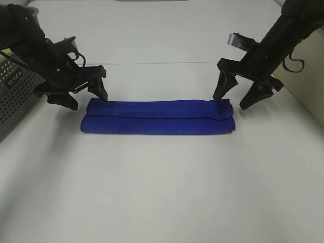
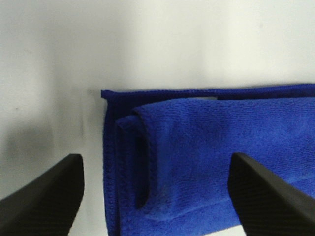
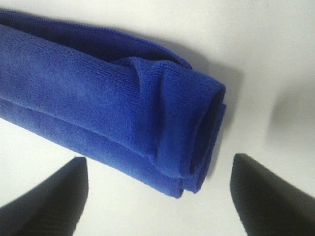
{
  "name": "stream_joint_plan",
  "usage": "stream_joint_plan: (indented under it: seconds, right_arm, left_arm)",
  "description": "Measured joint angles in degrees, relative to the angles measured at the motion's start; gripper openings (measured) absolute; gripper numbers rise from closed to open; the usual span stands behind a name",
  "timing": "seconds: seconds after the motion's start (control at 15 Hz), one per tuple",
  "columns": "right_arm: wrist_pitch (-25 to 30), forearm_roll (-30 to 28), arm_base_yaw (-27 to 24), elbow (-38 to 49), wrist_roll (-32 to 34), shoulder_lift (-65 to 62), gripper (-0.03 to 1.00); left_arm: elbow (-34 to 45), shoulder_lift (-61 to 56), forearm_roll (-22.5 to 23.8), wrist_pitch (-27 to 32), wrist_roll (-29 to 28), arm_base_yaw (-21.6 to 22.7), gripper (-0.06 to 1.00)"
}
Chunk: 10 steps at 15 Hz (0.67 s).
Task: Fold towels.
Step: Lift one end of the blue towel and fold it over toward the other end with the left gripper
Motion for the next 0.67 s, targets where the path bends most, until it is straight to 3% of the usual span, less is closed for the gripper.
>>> stream_joint_plan:
  seconds: [0.33,0.67]
  right_arm:
    - [0.9,-1.7,0.0,0.0,0.0,-0.2,0.78]
    - [1.0,-1.8,0.0,0.0,0.0,-0.2,0.78]
  left_arm:
    - [0.0,1.5,2.1,0.5,-2.8,0.0,0.77]
    - [-0.1,4.0,-0.2,-1.5,-2.8,-0.7,0.76]
